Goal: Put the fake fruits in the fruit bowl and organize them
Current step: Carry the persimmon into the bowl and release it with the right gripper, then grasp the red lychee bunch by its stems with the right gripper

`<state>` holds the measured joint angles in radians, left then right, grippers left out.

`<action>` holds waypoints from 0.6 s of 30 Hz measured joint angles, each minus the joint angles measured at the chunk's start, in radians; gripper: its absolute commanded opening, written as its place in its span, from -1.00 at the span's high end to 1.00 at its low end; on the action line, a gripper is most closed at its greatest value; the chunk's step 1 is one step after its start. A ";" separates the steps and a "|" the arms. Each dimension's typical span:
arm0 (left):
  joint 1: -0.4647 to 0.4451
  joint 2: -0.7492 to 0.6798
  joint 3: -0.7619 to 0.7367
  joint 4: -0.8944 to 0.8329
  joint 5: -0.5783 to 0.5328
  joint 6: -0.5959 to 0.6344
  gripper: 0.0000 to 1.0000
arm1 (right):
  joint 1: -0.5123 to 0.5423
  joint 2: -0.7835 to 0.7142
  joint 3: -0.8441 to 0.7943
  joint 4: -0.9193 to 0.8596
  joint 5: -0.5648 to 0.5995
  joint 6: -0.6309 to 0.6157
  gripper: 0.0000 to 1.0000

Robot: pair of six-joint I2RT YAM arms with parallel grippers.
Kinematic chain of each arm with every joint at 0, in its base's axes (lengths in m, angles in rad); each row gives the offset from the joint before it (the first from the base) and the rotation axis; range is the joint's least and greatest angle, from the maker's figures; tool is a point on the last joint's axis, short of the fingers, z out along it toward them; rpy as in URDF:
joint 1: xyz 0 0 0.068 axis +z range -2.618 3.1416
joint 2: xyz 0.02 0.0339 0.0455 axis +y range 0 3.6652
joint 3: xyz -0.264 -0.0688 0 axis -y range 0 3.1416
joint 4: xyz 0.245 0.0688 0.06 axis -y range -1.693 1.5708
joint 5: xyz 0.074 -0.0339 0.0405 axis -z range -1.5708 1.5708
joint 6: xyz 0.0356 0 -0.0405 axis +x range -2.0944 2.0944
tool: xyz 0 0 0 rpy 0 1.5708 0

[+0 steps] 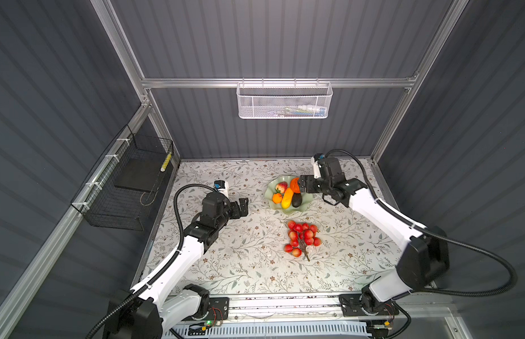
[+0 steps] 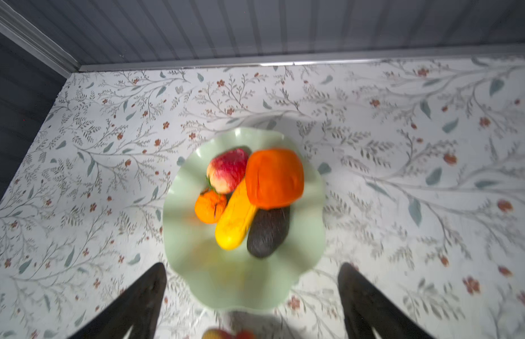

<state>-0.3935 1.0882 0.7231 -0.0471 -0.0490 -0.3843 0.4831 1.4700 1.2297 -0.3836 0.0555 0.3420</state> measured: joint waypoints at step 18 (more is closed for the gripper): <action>0.000 -0.026 0.000 0.020 0.068 0.027 -0.99 | 0.194 -0.141 -0.420 -0.050 0.008 0.256 -0.36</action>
<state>-0.3935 1.0622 0.7231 -0.0273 0.0189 -0.3569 0.6769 1.3293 0.8093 -0.4332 0.0631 0.5976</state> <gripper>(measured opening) 0.997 0.698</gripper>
